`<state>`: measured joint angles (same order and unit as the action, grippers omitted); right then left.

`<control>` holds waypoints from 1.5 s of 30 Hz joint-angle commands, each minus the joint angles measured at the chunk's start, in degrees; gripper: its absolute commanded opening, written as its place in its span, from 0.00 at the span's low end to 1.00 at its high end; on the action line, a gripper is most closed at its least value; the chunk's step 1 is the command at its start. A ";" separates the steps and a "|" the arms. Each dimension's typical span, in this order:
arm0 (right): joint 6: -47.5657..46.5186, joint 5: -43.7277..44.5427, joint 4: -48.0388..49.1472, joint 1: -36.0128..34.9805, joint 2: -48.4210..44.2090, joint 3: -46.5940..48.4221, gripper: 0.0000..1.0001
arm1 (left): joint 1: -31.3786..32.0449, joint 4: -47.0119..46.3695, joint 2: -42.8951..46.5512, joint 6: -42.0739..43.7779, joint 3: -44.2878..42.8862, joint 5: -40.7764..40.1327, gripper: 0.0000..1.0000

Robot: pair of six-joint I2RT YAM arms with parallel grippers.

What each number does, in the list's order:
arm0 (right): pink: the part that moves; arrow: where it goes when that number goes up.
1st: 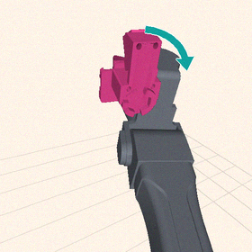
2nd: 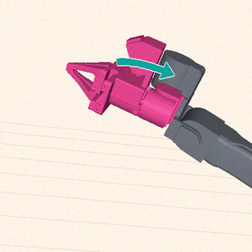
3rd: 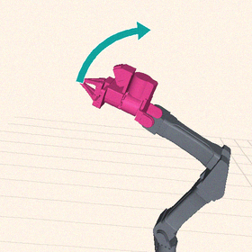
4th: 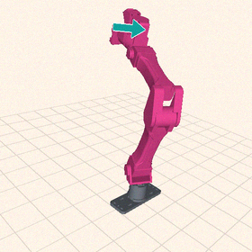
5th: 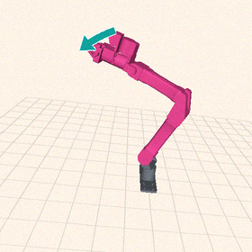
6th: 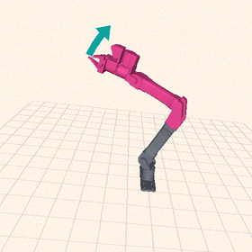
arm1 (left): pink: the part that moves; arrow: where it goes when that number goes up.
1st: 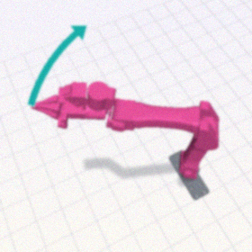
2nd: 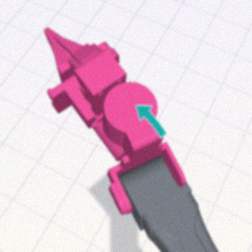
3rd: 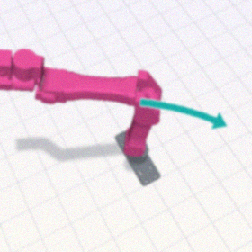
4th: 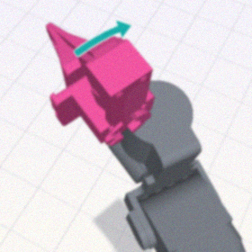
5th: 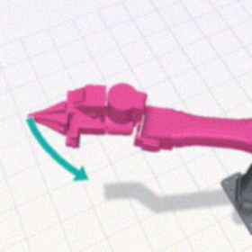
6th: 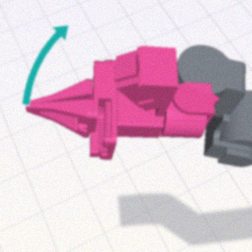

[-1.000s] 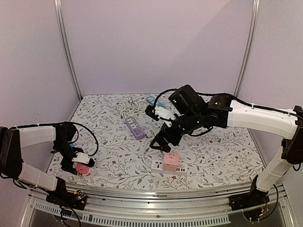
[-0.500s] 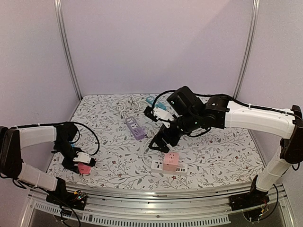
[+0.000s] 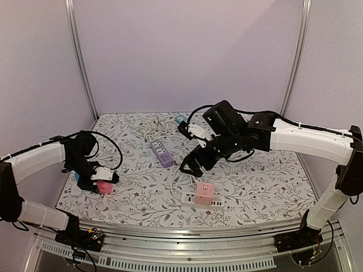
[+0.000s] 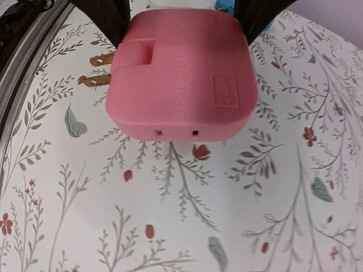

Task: Insert the plug

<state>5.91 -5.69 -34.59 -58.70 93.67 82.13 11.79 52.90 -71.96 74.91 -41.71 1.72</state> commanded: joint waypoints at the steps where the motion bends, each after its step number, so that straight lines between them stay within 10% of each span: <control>1: 11.10 1.82 0.75 5.31 -2.54 2.88 0.98 | 5.39 0.92 5.83 -8.97 -9.48 -4.48 0.00; 17: 17.52 -10.83 9.65 -0.17 8.72 16.04 0.76 | 46.04 -27.64 11.38 -9.86 -15.37 -33.40 0.00; 25: 18.22 -14.19 11.97 -0.76 11.74 16.22 0.59 | 49.92 -31.57 7.71 -9.47 -16.56 -33.79 0.00; 34: 17.07 -15.38 11.95 -0.72 13.35 16.91 0.00 | 51.20 -31.91 7.64 -10.10 -16.13 -33.36 0.00; 38: 14.10 -18.20 11.70 -0.79 12.36 15.79 0.00 | 51.47 -31.40 7.97 -12.16 -16.24 -32.57 0.00; 39: 13.00 -18.29 11.18 -0.70 11.88 15.15 0.00 | 51.55 -30.62 8.04 -13.55 -16.46 -31.99 0.08; 42: 6.39 -18.22 10.13 -0.21 8.39 10.69 0.00 | 51.84 -24.84 8.80 -22.39 -18.74 -26.19 0.78; 45: -1.19 -18.43 10.15 0.35 2.50 2.77 0.00 | 51.84 -16.86 9.86 -33.89 -21.43 -14.26 0.99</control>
<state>15.29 -23.00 -22.76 -59.00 102.83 92.16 62.52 28.08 -64.40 57.04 -58.48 -26.74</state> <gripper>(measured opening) 0.131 0.932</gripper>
